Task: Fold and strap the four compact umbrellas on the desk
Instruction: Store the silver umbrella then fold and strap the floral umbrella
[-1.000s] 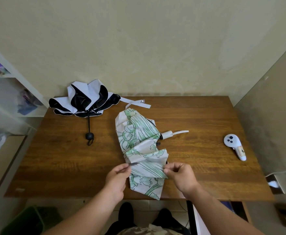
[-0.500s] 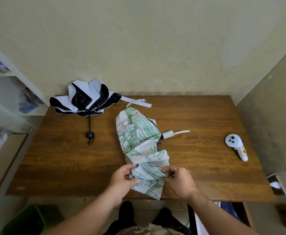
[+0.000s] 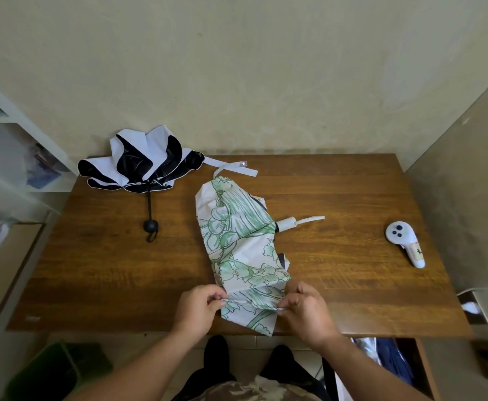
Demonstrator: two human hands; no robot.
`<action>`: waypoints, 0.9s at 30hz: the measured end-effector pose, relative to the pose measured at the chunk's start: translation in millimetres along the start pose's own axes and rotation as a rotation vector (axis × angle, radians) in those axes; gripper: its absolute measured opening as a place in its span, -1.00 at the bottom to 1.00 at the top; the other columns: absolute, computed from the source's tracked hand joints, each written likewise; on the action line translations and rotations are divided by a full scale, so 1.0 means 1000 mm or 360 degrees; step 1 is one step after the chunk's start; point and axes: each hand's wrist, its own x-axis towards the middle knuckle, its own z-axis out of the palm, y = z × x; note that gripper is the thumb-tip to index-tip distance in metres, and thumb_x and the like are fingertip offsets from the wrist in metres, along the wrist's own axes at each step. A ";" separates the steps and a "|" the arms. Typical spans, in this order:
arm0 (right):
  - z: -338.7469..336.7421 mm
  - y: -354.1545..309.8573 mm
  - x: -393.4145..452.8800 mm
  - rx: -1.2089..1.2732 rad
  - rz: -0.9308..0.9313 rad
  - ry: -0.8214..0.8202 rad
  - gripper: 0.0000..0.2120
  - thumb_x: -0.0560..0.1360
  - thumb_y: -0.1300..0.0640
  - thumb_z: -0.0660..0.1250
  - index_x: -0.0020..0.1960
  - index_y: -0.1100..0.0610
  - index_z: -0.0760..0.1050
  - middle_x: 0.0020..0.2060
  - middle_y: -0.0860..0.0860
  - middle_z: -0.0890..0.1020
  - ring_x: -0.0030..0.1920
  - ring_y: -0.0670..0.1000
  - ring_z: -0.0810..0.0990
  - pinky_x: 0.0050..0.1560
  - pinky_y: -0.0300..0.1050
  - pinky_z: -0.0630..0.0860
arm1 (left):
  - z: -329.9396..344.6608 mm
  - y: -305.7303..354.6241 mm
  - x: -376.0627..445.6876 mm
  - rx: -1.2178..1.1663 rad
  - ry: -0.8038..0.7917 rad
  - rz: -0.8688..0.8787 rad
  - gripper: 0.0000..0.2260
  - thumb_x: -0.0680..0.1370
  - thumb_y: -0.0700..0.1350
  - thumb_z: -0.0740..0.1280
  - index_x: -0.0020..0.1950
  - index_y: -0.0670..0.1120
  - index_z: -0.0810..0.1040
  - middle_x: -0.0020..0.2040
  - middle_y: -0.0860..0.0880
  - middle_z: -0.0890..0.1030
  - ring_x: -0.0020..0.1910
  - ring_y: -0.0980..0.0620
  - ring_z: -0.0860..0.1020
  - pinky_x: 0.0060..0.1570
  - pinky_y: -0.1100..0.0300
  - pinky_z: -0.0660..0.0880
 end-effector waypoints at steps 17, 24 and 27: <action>0.049 0.036 -0.012 -0.0389 -0.0140 -0.0140 -0.85 0.52 -0.08 0.34 0.03 -0.11 0.65 -0.04 -0.07 0.51 0.08 0.07 0.49 -0.03 -0.05 0.53 | 0.016 -0.051 0.010 0.0540 -0.0058 0.0448 -0.88 0.50 -0.01 0.53 -0.01 0.19 0.75 -0.09 0.19 0.64 -0.10 0.02 0.60 -0.18 0.12 0.52; 0.054 0.034 -0.014 -0.0362 -0.0127 -0.0061 -0.85 0.47 -0.06 0.27 -0.04 -0.08 0.58 -0.04 -0.09 0.49 0.07 0.03 0.48 -0.08 -0.02 0.56 | 0.023 -0.041 -0.007 0.0739 0.0079 0.1075 -0.72 0.39 -0.19 0.49 0.04 0.09 0.64 -0.04 0.08 0.54 -0.06 -0.01 0.50 -0.14 0.08 0.52; 0.058 0.035 -0.017 -0.0366 -0.0140 -0.0041 -0.91 0.45 0.00 0.31 -0.06 -0.07 0.55 -0.07 -0.10 0.47 0.06 0.03 0.48 -0.16 0.01 0.58 | 0.032 -0.033 -0.007 0.0856 -0.0049 0.1294 -0.64 0.43 -0.17 0.42 0.21 0.06 0.62 0.10 0.08 0.57 0.09 0.00 0.52 0.01 0.09 0.55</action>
